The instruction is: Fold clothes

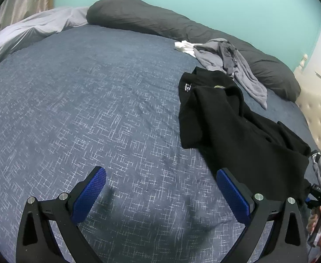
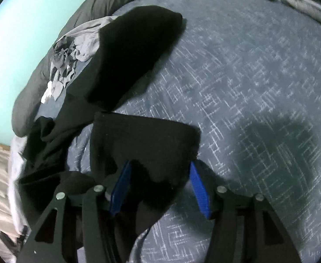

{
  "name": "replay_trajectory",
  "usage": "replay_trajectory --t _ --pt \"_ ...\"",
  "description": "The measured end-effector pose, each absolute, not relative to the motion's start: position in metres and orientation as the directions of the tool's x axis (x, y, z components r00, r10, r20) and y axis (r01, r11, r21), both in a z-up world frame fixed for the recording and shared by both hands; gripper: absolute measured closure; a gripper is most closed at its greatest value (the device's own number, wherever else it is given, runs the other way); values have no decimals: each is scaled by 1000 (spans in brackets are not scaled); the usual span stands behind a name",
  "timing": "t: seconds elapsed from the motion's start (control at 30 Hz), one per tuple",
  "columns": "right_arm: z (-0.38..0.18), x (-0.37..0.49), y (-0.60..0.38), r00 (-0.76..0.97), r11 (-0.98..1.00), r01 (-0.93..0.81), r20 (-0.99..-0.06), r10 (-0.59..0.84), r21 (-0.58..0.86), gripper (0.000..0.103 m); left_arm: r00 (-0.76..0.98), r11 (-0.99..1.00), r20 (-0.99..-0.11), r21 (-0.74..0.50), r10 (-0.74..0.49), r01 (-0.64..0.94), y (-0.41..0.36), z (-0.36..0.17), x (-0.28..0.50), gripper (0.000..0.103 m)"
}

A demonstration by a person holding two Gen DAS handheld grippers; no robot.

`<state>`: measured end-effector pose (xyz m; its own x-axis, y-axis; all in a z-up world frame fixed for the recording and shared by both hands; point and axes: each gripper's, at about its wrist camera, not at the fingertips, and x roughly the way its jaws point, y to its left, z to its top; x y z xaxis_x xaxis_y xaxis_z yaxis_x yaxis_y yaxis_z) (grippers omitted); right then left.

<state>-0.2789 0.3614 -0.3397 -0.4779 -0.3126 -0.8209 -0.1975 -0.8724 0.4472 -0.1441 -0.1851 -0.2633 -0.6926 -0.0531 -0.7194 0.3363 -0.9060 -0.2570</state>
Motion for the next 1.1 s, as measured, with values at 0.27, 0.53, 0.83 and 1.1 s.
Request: replay_trajectory --t 0.27,0.53,0.83,1.1 --pt "-310 -270 365 -553 -892 -136 -780 -293 431 98 -688 -905 -724 -258 -50 337 -188 -264 -143 0" --pt "-240 -250 444 -677 -904 -215 -723 -134 369 99 -682 -893 -731 -284 -34 349 -194 -270 -142 0" --pt "-227 -250 532 -659 -919 -364 -739 141 150 99 -687 -885 -726 -303 -25 353 -191 -271 -143 0" --pt "-253 -240 529 -664 -897 -382 -742 99 223 85 -688 -895 -725 -291 -25 339 -186 -272 -146 0"
